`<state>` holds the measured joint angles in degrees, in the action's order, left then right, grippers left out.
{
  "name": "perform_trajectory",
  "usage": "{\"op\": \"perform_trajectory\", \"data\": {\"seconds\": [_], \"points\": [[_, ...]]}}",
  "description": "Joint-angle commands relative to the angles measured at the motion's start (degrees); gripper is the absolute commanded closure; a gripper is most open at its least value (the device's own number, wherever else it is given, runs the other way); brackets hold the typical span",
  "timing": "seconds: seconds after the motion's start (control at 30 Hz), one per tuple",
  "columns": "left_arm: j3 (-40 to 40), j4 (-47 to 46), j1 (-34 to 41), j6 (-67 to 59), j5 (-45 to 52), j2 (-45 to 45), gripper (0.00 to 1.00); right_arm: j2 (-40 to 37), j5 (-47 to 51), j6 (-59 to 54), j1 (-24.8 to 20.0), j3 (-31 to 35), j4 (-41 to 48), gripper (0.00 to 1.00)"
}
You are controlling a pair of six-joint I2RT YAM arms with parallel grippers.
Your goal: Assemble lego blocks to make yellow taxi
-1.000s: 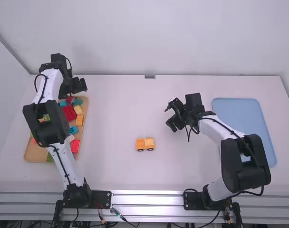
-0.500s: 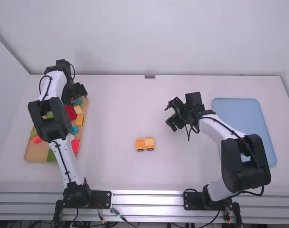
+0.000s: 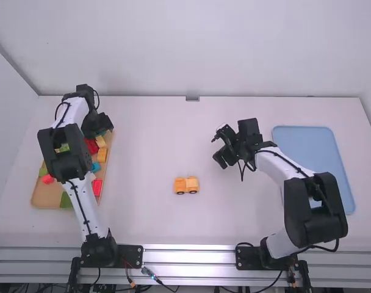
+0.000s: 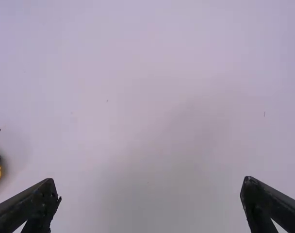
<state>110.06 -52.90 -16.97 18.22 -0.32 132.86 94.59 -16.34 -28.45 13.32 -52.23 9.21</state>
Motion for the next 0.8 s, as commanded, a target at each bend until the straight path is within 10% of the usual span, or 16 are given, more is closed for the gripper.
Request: {"op": "perform_trajectory", "data": {"seconds": [0.0, 0.77], "points": [[-0.74, -0.61, -0.02, 0.0, -0.87, 0.13, 0.3, -1.38, -0.24, 0.15, -0.2, -1.49, 0.24, 0.01], [-4.81, 3.39, -0.26, 0.42, -3.98, 0.13, 0.34, -1.38, -0.31, 0.15, -0.2, -1.49, 0.24, 0.01]]}}
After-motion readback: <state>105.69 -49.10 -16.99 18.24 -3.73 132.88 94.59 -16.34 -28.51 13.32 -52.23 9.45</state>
